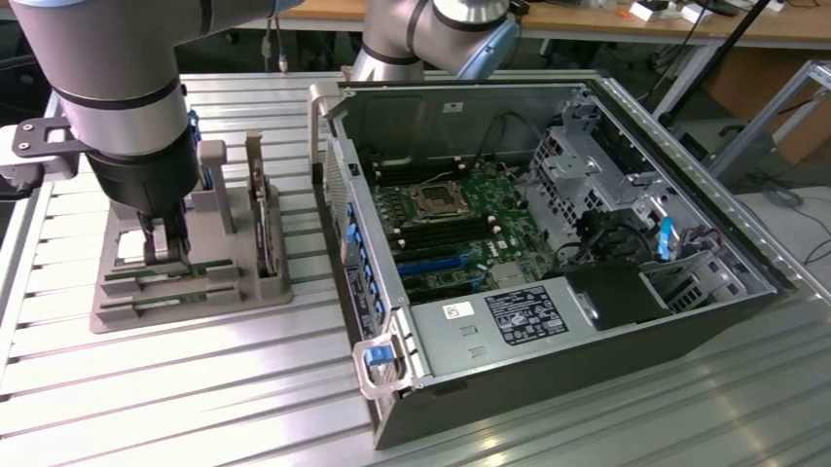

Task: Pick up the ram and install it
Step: 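Pick up the ram and move it above insertion slot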

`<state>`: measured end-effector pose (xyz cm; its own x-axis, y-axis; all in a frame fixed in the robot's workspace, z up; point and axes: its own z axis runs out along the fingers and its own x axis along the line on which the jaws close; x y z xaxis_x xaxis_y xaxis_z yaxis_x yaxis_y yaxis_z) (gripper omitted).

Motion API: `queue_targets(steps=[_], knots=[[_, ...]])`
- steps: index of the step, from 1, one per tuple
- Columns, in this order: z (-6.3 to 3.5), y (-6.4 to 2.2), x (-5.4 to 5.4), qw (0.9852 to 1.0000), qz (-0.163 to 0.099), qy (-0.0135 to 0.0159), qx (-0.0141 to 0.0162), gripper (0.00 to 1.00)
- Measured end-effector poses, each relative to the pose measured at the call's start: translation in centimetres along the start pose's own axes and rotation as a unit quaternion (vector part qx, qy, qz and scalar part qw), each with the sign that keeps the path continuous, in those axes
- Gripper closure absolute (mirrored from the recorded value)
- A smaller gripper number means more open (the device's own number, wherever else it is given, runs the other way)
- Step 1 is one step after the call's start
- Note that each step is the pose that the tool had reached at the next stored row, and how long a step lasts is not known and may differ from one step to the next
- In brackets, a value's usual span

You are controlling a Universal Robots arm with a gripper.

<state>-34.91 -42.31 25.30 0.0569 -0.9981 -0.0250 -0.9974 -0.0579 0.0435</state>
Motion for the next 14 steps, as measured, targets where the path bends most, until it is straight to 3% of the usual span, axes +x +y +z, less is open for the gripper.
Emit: queue_targets(steps=[14], knots=[[1.46,-0.03,0.7,1.0000,0.004,-0.0002,0.0001,0.64]])
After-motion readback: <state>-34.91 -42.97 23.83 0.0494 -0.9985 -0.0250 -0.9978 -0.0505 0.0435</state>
